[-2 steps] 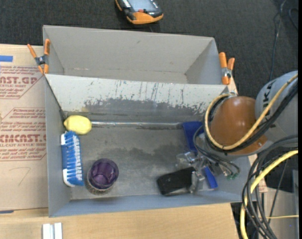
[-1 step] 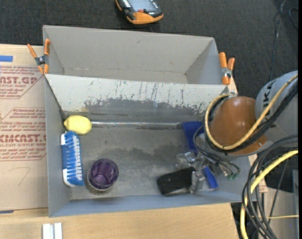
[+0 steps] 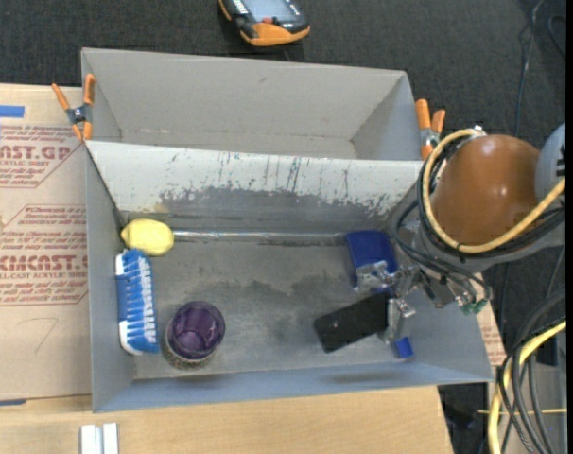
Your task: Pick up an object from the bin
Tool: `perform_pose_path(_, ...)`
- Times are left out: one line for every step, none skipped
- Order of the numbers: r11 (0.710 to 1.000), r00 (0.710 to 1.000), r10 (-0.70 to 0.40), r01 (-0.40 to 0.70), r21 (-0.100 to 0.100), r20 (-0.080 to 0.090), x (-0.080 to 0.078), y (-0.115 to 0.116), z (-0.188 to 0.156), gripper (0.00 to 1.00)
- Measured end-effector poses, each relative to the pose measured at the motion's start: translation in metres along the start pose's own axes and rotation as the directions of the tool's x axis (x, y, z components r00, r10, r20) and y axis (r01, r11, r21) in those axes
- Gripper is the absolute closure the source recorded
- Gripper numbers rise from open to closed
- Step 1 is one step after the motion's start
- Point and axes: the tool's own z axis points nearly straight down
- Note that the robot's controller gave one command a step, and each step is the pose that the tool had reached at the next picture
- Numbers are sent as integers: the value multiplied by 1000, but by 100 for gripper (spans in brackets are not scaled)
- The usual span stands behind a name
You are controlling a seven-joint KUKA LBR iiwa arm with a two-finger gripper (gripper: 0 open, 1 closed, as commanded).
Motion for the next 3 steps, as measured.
perform_pose_path(1000,1000,19,-19,-2,-1,-9,-3,-36,100)
perform_pose_path(1000,1000,20,-20,-1,0,-7,-13,-131,100)
perform_pose_path(1000,1000,26,-26,8,14,-9,-13,-150,100)
